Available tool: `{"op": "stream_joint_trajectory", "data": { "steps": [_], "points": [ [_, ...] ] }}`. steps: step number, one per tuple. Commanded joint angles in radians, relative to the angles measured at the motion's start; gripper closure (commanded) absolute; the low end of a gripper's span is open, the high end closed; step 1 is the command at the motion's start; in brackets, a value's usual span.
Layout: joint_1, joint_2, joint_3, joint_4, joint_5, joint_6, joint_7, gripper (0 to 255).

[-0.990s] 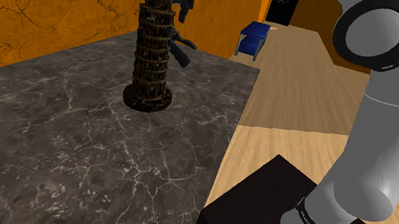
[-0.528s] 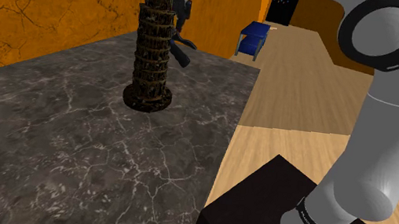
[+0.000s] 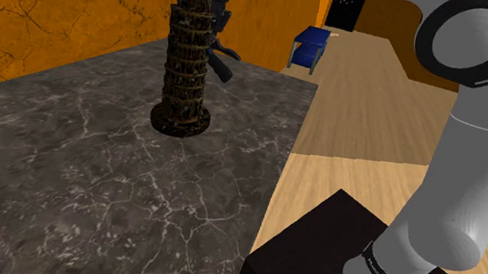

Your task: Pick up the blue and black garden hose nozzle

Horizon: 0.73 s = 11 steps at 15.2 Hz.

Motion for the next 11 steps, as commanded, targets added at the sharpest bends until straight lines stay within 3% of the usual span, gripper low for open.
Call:
{"op": "stream_joint_trajectory", "data": {
  "steps": [1, 4, 11],
  "points": [
    [0.0, 0.0, 0.0, 0.0, 0.0, 0.0, 0.0, 255],
    [0.0, -0.001, 0.0, -0.002, 0.0, 0.001, 0.0, 255],
    [0.009, 0.049, 0.001, 0.168, -0.009, -0.12, 0.003, 255]
  ]
}}
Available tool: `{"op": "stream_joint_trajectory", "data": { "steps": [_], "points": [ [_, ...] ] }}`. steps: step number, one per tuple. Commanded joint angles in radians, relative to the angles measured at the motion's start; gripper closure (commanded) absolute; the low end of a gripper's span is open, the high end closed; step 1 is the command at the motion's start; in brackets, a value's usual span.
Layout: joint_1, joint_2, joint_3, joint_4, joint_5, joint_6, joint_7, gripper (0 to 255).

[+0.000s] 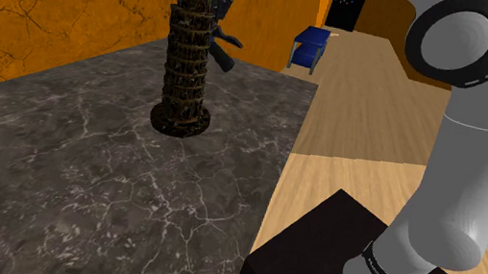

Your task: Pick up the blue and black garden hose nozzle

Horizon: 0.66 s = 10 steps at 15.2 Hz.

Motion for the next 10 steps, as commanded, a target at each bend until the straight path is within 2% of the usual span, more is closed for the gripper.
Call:
{"op": "stream_joint_trajectory", "data": {
  "steps": [1, 8, 10],
  "points": [
    [0.003, 0.019, 0.0, 0.055, -0.003, -0.036, 0.001, 255],
    [0.026, 0.126, 0.0, 0.324, -0.023, -0.198, 0.004, 255],
    [0.027, 0.129, 0.0, 0.331, -0.023, -0.203, 0.004, 255]
  ]
}}
